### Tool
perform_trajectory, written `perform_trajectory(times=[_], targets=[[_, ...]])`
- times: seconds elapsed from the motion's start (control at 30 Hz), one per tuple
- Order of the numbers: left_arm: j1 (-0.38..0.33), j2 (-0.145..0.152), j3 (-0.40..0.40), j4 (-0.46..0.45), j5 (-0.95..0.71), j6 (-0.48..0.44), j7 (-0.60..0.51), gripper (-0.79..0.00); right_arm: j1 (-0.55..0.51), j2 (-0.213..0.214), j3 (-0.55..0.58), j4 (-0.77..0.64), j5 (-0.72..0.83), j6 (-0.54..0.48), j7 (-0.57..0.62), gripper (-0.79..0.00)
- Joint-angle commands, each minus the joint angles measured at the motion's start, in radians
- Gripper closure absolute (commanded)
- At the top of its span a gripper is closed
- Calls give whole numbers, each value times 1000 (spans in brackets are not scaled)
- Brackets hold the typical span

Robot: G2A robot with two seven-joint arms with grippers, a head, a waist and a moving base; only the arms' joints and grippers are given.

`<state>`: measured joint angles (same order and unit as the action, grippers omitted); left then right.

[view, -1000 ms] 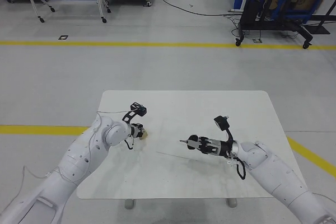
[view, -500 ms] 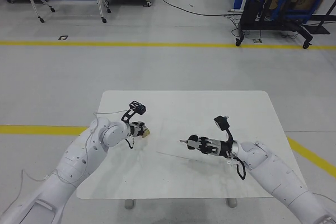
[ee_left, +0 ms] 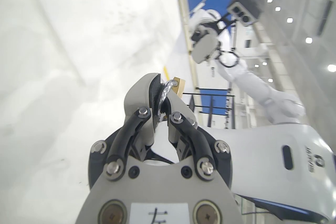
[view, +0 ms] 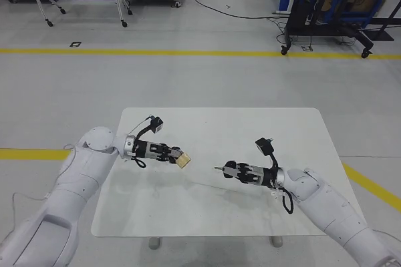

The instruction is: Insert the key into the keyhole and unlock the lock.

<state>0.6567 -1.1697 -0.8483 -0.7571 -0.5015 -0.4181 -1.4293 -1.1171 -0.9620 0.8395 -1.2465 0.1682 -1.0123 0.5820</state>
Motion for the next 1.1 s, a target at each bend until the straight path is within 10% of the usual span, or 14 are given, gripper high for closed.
perform_trajectory(times=[0.0, 0.23, 0.53, 1.07], targets=[[1, 0, 0, -1, 90, -4, 31, 0, 0, 0, 0, 0, 0, 0, 0, 0], [13, -2, 1, -15, 71, 16, 33, 0, 0, 0, 0, 0, 0, 0, 0, 0], [36, -65, 61, 22, -466, 391, -107, 0, -84, -17, 28, -111, -1, 85, -219, 0], [-7, -109, 162, 123, -543, 438, -107, 0, -98, -17, 40, -137, 47, 98, -208, 0]])
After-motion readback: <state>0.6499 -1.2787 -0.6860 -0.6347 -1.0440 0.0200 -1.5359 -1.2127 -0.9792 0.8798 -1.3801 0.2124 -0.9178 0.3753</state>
